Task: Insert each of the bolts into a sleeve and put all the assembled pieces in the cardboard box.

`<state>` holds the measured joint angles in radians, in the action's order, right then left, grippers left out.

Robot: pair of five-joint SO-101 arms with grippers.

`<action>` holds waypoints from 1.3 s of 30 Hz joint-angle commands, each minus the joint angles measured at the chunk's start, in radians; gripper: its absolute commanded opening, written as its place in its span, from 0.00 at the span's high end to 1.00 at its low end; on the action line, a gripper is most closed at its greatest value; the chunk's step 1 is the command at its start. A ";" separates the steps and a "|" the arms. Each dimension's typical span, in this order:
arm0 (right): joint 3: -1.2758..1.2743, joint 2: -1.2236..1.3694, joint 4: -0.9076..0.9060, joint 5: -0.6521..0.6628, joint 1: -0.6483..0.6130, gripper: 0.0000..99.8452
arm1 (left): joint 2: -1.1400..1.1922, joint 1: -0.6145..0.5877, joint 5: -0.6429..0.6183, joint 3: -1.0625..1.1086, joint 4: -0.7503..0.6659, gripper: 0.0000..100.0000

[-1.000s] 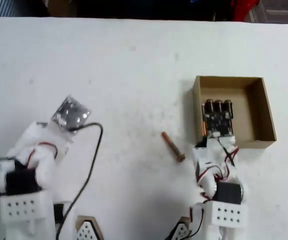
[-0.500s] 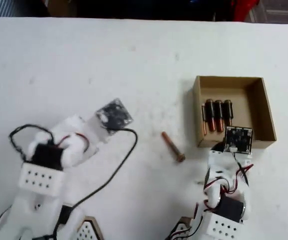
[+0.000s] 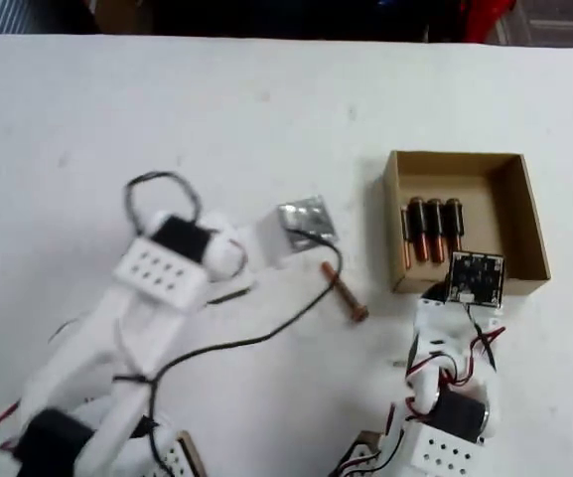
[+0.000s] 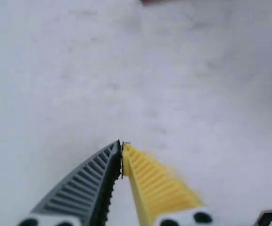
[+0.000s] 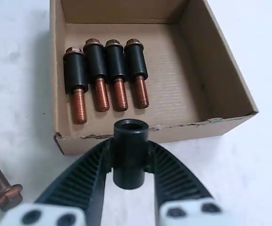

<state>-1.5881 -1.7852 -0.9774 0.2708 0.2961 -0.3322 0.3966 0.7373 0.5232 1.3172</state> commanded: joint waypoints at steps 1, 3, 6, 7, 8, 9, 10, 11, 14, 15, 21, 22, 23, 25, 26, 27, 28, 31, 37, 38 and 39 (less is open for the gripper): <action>0.006 -0.012 0.013 -0.006 0.045 0.98 | 0.102 0.081 0.060 -0.143 0.066 0.96; 0.006 -0.012 0.016 -0.009 0.088 0.98 | 0.157 0.111 0.120 -0.193 0.091 0.96; 0.006 -0.012 0.016 -0.011 0.139 0.98 | 0.225 0.139 0.155 -0.245 0.094 0.96; 0.006 -0.012 0.016 -0.011 0.153 0.98 | 0.245 0.145 0.163 -0.258 0.094 0.96; 0.006 -0.012 0.016 -0.011 0.168 0.98 | 0.266 0.151 0.163 -0.272 0.092 0.96; 0.006 -0.012 0.016 -0.011 0.182 0.98 | 0.289 0.157 0.163 -0.287 0.092 0.96; 0.006 -0.012 0.018 -0.011 0.194 0.98 | 0.311 0.165 0.163 -0.304 0.092 0.96; 0.006 -0.012 0.018 -0.009 0.206 0.98 | 0.334 0.170 0.163 -0.318 0.092 0.96; 0.006 -0.012 0.015 -0.003 0.259 0.98 | 0.412 0.193 0.164 -0.367 0.092 0.96; 0.006 -0.012 0.015 -0.003 0.286 0.98 | 0.440 0.200 0.164 -0.388 0.092 0.96; -0.035 -0.012 0.024 -0.002 0.481 0.98 | 0.579 0.234 0.164 -0.528 0.100 0.96; -0.054 -0.012 0.041 -0.002 0.504 0.98 | 0.599 0.240 0.164 -0.543 0.100 0.96; -0.072 -0.013 0.065 -0.002 0.526 0.98 | 0.619 0.248 0.164 -0.559 0.100 0.96; -0.101 -0.013 0.124 -0.002 0.562 0.98 | 0.659 0.262 0.164 -0.582 0.100 0.96; -0.103 -0.013 0.136 -0.002 0.572 0.98 | 0.677 0.271 0.164 -0.592 0.100 0.96; -0.103 -0.013 0.136 -0.002 0.576 0.98 | 0.696 0.275 0.164 -0.605 0.100 0.96; -0.103 -0.013 0.133 -0.002 0.575 0.98 | 0.710 0.282 0.164 -0.617 0.100 0.96; -0.103 -0.013 0.133 -0.002 0.572 0.98 | 0.742 0.285 0.164 -0.657 0.100 0.96; -0.103 -0.013 0.133 -0.002 0.572 0.98 | 0.757 0.289 0.161 -0.694 0.100 0.96; -0.103 -0.013 0.133 -0.003 0.572 0.98 | 0.757 0.295 0.163 -0.694 0.100 0.96; -0.103 -0.013 0.131 -0.005 0.572 0.98 | 0.757 0.298 0.163 -0.694 0.100 0.96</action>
<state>-1.6817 -1.7868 -0.8761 0.2693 0.8531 0.4350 0.6697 0.8938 -0.1243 1.4062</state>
